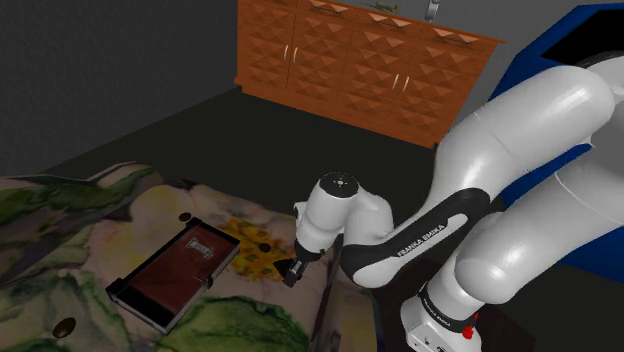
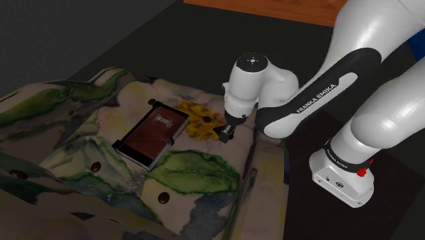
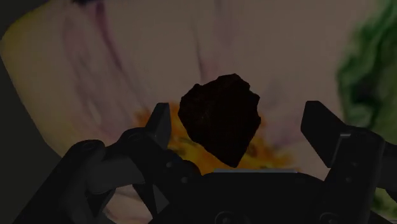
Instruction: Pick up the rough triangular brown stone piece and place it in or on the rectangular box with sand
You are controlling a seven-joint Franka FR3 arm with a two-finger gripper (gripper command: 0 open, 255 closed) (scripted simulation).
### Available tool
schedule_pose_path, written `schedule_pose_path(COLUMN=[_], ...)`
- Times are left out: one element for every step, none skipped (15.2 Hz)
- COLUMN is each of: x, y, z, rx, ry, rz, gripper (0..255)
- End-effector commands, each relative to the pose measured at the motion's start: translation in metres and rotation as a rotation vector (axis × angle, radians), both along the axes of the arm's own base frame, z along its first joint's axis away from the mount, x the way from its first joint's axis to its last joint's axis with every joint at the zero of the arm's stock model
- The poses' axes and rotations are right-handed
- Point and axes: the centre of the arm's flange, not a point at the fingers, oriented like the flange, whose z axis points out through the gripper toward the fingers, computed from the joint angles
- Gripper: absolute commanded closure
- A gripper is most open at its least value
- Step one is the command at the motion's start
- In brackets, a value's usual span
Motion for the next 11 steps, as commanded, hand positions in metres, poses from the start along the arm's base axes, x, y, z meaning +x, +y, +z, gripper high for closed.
schedule_pose_path(x=[0.004, 0.005, 0.006, 0.007, 0.008, 0.009, 0.01, 0.01, 0.01, 0.01, 0.01], y=[-0.022, -0.021, -0.021, -0.021, -0.02, -0.02, -0.019, -0.019, -0.019, -0.019, -0.019], z=[0.001, -0.004, -0.009, -0.014, -0.019, -0.025, -0.033, -0.033, -0.033, -0.033, -0.033], rx=[0.069, 0.069, 0.069, 0.069, 0.069, 0.069, 0.069, 0.069, 0.069, 0.069, 0.069], ry=[-0.036, -0.036, -0.036, -0.036, -0.036, -0.036, -0.036, -0.036, -0.036, -0.036, -0.036], rz=[0.068, 0.068, 0.068, 0.068, 0.068, 0.068, 0.068, 0.068, 0.068, 0.068, 0.068], gripper=[0, 0, 0, 0, 0, 0, 0, 0, 0, 0, 0])
